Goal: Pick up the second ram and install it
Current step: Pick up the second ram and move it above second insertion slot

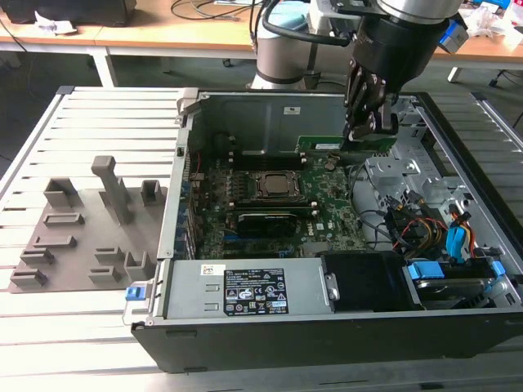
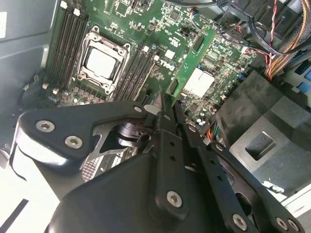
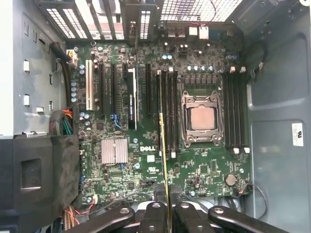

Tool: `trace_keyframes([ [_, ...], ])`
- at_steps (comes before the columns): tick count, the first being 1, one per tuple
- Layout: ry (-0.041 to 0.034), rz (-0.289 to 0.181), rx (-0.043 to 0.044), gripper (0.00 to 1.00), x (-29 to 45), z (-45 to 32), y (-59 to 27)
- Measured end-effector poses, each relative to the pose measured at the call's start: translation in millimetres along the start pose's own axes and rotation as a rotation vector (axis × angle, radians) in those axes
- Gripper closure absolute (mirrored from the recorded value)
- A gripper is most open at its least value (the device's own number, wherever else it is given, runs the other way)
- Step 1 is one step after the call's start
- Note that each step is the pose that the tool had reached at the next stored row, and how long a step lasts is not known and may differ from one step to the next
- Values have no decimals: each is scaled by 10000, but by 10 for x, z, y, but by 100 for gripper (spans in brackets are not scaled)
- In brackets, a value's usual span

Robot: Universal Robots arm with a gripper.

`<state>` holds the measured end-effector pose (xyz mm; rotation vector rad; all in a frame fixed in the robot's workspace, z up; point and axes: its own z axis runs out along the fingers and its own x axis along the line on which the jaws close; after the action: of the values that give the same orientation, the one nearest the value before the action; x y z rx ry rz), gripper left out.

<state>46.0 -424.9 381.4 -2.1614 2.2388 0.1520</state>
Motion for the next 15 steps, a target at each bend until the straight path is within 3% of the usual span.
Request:
trace_keyframes([
  [6,-10,-1,0,86,1,44,-6],
  [8,-36,-2,-2,86,5,64,53],
  [10,-54,-3,-2,86,13,97,199],
  [12,-54,-3,-2,86,15,118,235],
  [15,-55,-3,-2,86,18,231,266],
])
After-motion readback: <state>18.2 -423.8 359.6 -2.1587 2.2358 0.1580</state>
